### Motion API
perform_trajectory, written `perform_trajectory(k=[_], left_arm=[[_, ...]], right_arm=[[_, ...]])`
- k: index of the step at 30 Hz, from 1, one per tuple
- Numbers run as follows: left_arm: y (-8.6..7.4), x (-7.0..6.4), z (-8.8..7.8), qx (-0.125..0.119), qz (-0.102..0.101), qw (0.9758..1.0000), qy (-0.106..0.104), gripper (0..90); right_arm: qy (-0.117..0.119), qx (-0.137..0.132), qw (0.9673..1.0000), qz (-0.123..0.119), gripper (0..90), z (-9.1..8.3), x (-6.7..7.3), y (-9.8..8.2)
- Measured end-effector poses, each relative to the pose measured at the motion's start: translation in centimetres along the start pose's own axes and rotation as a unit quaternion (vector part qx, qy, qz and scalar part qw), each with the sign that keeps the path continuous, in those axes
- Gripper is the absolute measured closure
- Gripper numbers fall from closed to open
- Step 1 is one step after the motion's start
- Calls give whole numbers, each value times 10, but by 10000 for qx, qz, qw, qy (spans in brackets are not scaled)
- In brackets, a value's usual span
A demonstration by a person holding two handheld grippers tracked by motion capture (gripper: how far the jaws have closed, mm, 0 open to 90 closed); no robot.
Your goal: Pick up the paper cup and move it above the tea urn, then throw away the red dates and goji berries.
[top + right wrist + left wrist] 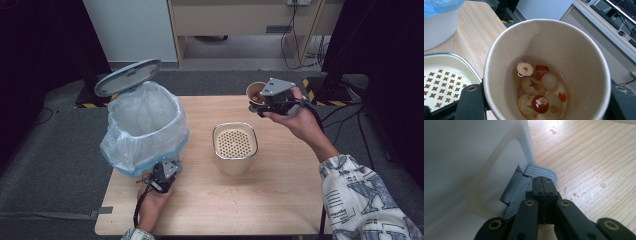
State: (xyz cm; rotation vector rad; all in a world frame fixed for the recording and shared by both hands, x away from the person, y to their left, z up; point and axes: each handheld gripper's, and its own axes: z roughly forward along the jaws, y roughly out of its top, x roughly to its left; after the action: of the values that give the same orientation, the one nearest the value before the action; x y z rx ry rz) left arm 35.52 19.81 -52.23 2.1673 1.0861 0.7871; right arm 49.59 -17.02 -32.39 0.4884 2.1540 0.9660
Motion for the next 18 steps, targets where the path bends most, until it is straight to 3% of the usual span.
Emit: perform_trajectory(k=[7, 13, 18], left_arm=[[0, 0, 0, 3, 4, 10000, 11, 897], [0, 0, 0, 4, -5, 10000, -3, 897], [0, 0, 0, 5, -4, 10000, -2, 897]], right_arm=[[25, -46, 10000, -60, 336, -2, 2, 1], [121, -22, 9995, -297, 336, 0, 14, 4], [82, 25, 9994, -344, 336, 2, 15, 4]])
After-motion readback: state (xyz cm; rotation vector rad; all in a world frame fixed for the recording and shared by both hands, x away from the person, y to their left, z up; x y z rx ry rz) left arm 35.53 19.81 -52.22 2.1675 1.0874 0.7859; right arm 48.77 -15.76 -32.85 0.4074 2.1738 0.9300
